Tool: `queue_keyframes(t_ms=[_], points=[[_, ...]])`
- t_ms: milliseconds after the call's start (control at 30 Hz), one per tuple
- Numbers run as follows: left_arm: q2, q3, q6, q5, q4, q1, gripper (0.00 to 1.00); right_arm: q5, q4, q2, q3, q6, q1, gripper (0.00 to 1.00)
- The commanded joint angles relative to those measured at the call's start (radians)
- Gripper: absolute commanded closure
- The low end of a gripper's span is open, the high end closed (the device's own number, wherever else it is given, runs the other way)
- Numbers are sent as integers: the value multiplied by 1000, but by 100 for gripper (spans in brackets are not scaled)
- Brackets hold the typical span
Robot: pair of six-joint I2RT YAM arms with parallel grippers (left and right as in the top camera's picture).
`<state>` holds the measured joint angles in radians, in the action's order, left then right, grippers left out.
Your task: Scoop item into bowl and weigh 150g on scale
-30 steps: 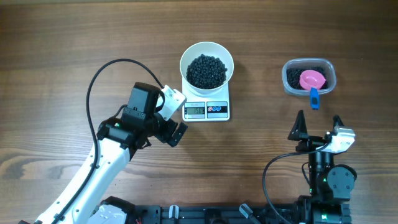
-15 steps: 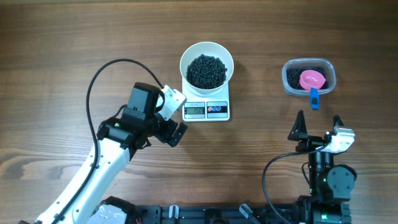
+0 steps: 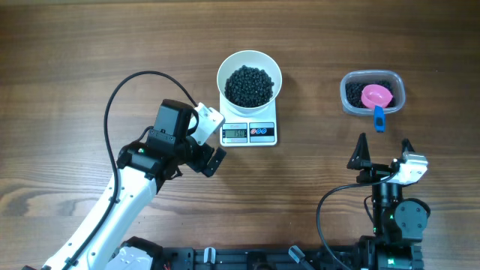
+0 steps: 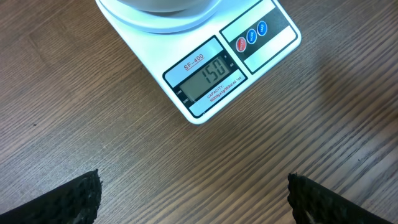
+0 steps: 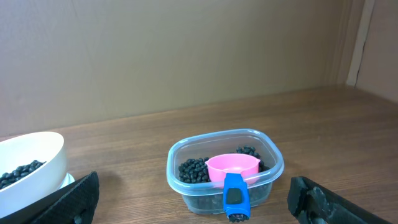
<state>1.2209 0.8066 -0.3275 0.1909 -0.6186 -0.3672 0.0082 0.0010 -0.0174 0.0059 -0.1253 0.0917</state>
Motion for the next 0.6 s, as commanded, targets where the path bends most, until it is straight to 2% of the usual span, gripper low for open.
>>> queue_keyframes(t_ms=[0,200,300,367,467,567], points=[[4,-5,2,2,0,5,0,2,6,14,-1,17,-7,0],[-65,-5,12,2,-3,5,0,2,6,14,-1,18,-7,0],[-156,-8,172,-90,-3,6,0,2,6,14,-1,17,-7,0],[-209,-29,206,-116,16,6,0,2,6,14,-1,18,-7,0],[-333,-137,205,-162,138,10,0,2,6,14,-1,17,-7,1],[-487,-293,206,-162,325,61,0,2,6,14,-1,17,-7,0]])
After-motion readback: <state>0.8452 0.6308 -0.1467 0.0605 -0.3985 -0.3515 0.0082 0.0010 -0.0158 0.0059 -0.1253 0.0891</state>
